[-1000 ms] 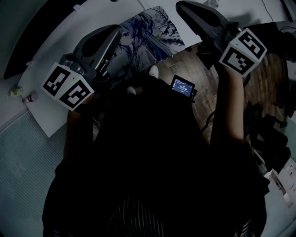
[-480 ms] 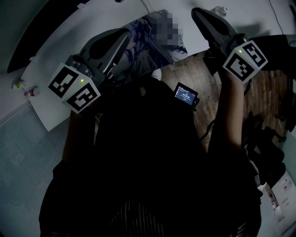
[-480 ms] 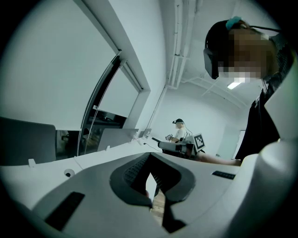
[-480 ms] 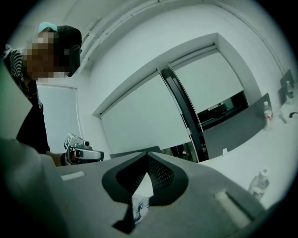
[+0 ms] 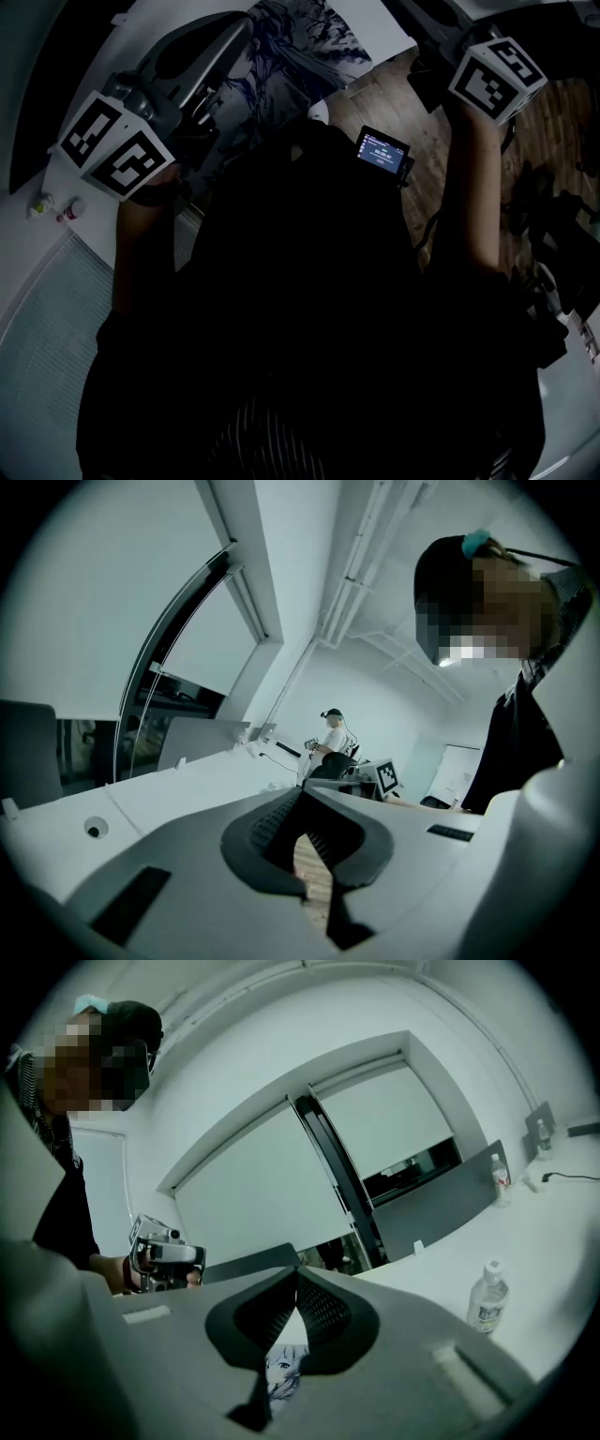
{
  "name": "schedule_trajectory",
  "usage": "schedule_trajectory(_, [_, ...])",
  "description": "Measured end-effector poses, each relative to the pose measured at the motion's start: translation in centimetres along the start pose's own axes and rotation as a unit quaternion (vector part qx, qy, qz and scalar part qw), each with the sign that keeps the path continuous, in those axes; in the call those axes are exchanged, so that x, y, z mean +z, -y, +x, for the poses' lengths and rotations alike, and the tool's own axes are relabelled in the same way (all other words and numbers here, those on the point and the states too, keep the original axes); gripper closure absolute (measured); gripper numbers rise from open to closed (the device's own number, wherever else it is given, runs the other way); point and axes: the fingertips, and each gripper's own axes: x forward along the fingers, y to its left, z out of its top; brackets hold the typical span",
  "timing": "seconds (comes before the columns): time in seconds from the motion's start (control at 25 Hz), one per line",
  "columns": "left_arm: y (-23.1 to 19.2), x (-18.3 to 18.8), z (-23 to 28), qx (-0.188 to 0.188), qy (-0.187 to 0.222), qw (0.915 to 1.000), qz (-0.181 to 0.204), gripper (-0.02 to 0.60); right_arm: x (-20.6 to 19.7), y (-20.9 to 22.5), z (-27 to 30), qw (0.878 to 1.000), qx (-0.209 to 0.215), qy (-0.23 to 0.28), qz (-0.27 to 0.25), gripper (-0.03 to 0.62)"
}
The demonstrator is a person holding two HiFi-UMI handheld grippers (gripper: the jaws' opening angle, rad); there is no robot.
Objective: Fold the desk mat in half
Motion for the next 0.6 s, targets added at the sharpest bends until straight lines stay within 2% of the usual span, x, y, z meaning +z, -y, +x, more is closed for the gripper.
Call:
schedule_trajectory(0.16, [-1.7,-1.2,0.8,-0.001,-0.009,0.9998,-0.020,0.574,-1.4,1.0,0.5,1.000,-0.011,-0.009,0.013,0.592])
schedule_trajectory(0.32, [-2.5,-2.2,1.0,-0.013,-0.019,0.9995,-0.022,0.574,-2.3,1.9,1.3,1.000,-0.017,-0.012,0.019,0.592])
schedule_trajectory(0.6, [-4.7,-4.1,1.1,0.000,-0.023,0.9980,-0.059,0.574,-4.6,3.6,2.4,0.998,-0.029,-0.035,0.038,0.592])
